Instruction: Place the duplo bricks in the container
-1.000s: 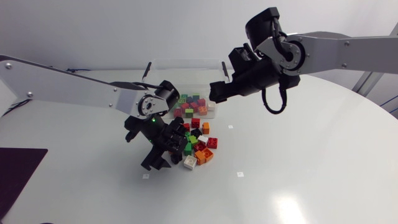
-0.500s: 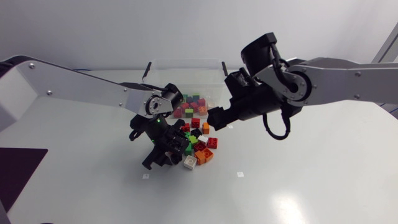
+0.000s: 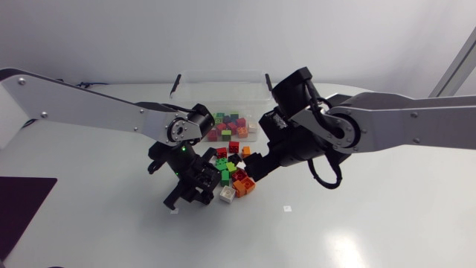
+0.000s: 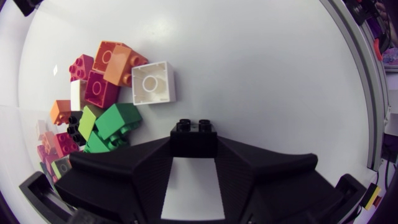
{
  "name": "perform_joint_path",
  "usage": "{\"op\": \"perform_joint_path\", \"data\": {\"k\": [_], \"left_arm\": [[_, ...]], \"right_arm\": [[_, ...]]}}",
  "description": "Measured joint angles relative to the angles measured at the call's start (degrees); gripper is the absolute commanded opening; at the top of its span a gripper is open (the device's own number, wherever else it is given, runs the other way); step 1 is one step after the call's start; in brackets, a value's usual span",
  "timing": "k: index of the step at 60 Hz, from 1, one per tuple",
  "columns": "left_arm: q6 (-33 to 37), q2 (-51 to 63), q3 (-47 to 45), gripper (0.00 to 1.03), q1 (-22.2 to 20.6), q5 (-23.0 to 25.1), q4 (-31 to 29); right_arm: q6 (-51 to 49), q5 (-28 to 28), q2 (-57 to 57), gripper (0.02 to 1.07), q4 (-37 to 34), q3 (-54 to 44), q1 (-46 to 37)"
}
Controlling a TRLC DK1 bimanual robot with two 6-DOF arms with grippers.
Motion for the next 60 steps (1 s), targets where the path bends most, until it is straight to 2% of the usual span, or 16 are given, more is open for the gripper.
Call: {"op": "perform_joint_path", "data": {"k": [14,26,39,43,46,60], "left_arm": [[-2.19,-4.81,-3.89,0.26,2.32,2.38,0.15],[-6.29,-10.19,-5.49,0.17,4.0,5.44,2.08],[-12.07,-15.8,-8.2,0.17,5.62,7.37,8.79],[-14.1,-17.31,-9.25,0.07,6.08,7.82,10.88],[-15.85,-18.38,-9.97,0.03,6.56,8.24,12.44],[-24.85,-22.51,-11.56,0.03,10.67,10.1,20.9]], "right_arm": [[3.65,1.86,6.45,0.96,-0.37,0.76,-2.32],[6.54,4.0,12.11,0.96,-1.99,5.7,-2.62],[9.09,5.53,18.78,0.96,-3.58,12.92,-3.48],[10.32,6.82,20.48,0.96,-4.72,15.3,-3.48],[11.3,7.67,21.66,0.94,-5.57,17.25,-3.39],[14.69,10.67,27.04,0.92,-7.8,24.57,-1.64]]}}
